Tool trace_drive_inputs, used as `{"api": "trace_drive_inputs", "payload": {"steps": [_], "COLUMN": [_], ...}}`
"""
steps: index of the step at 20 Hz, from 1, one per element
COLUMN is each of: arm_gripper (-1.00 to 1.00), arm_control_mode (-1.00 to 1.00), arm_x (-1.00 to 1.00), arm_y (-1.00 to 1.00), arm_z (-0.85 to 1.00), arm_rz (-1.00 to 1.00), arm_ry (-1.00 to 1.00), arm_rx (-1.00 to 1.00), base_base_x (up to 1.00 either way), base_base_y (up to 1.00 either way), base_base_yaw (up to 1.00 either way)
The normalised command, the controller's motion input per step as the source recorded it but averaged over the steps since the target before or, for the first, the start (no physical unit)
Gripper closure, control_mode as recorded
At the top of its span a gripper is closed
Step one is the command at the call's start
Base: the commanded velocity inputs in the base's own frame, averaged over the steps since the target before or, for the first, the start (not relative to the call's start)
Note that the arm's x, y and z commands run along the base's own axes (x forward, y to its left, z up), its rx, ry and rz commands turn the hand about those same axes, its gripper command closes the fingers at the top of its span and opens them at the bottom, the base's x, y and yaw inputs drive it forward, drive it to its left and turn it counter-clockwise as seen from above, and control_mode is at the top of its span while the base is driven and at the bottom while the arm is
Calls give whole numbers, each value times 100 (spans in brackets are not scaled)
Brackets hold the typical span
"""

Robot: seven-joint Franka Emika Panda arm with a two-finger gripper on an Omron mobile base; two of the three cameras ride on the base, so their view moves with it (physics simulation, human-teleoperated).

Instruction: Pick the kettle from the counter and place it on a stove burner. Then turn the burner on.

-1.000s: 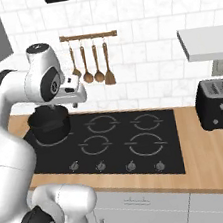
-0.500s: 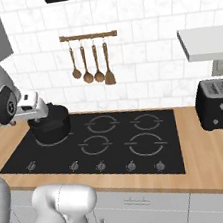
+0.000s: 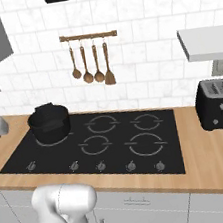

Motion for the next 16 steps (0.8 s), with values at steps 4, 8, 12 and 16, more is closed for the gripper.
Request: {"api": "trace_drive_inputs", "payload": {"steps": [4,8,12,16], "arm_gripper": [-100,-100,-100,-100], "arm_control_mode": [-100,-100,-100,-100], "arm_x": [0,0,2,19], "arm_y": [100,100,100,100], "arm_z": [-3,0,-3,-3], "arm_rz": [0,0,0,0], "arm_ry": [0,0,1,5], "arm_rx": [25,27,28,8], "base_base_x": [0,0,0,0], "base_base_y": [0,0,0,0], "base_base_yaw": [0,0,0,0]}}
